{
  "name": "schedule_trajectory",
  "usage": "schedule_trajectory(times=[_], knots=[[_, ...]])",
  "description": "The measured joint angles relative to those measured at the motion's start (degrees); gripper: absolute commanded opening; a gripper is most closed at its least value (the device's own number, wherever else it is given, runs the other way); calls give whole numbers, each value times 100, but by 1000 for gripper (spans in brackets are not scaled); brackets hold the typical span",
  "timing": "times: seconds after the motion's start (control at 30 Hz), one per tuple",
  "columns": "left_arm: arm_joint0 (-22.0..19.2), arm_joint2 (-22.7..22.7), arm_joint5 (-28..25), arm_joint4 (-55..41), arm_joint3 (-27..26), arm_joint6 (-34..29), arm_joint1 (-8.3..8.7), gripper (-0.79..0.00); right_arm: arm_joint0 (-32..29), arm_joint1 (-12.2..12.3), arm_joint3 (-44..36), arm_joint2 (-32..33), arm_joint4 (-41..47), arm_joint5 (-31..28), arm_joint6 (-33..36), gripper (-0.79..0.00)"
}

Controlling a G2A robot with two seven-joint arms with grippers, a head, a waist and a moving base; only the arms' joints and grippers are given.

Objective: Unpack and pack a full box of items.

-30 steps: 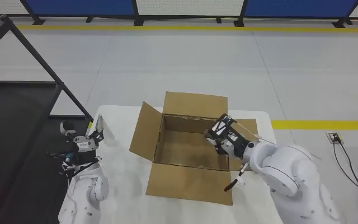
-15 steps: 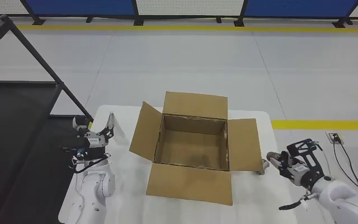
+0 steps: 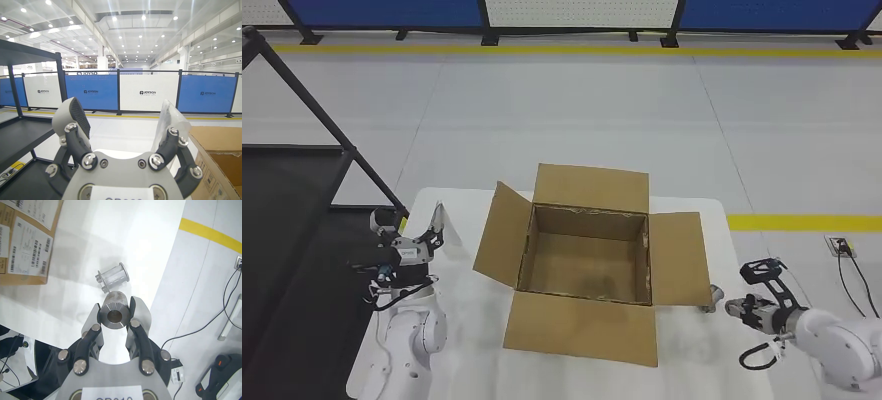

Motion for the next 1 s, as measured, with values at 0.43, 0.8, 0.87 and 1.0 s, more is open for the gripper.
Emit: schedule_trajectory(times=[0.43,0.8,0.87,1.0], knots=[[-23,92,41,-11,27,-7,-23,0,570,65,905,-893,-756,229,124,-785],[-12,66,83,1,31,-2,-24,0,792,115,1303,-1126,-742,272,53,-363],[-4,59,83,4,31,-4,-23,0,814,127,1321,-1146,-726,280,64,-268],[4,49,85,10,27,-15,-22,0,848,150,1339,-1178,-687,282,97,-151]])
